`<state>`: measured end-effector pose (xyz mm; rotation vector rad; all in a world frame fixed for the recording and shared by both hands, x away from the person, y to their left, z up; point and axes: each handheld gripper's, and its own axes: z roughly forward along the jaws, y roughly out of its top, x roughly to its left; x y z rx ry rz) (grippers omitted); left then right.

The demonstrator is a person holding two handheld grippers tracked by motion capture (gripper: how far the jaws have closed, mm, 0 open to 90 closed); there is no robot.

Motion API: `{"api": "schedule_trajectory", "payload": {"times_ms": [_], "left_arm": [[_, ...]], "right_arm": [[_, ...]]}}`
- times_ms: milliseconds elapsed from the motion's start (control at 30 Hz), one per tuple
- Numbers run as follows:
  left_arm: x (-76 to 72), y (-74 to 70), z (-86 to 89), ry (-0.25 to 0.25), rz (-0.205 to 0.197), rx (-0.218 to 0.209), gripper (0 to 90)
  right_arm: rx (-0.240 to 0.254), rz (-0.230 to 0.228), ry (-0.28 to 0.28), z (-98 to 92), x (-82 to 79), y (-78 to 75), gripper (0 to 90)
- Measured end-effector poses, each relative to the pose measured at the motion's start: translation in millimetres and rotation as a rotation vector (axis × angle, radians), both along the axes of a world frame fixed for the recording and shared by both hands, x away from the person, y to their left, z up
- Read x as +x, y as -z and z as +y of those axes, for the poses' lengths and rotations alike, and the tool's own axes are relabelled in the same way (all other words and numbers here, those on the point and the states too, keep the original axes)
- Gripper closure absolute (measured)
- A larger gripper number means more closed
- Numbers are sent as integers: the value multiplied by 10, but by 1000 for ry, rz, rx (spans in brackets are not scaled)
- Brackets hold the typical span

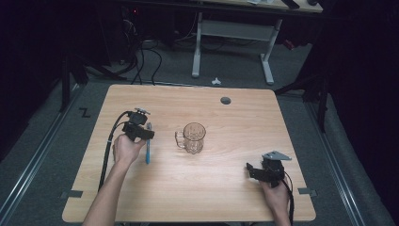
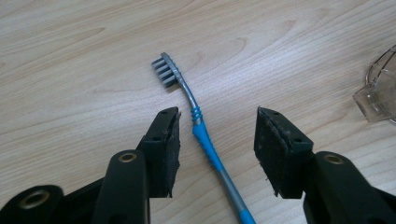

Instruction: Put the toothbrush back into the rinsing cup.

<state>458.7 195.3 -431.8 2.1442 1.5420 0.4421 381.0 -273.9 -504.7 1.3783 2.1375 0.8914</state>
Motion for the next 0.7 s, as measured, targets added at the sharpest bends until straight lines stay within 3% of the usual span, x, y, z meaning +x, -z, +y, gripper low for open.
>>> {"api": "schedule_trajectory", "payload": {"times_ms": [233, 400, 700], "left_arm": [[124, 73, -7, -11, 46, 14, 510], [180, 137, -11, -15, 57, 25, 534], [310, 229, -90, 6, 113, 55, 565]], "right_arm": [[0, 0, 0, 0, 0, 0, 221], [0, 0, 0, 0, -1, 0, 221], [0, 0, -1, 0, -1, 0, 221]]}}
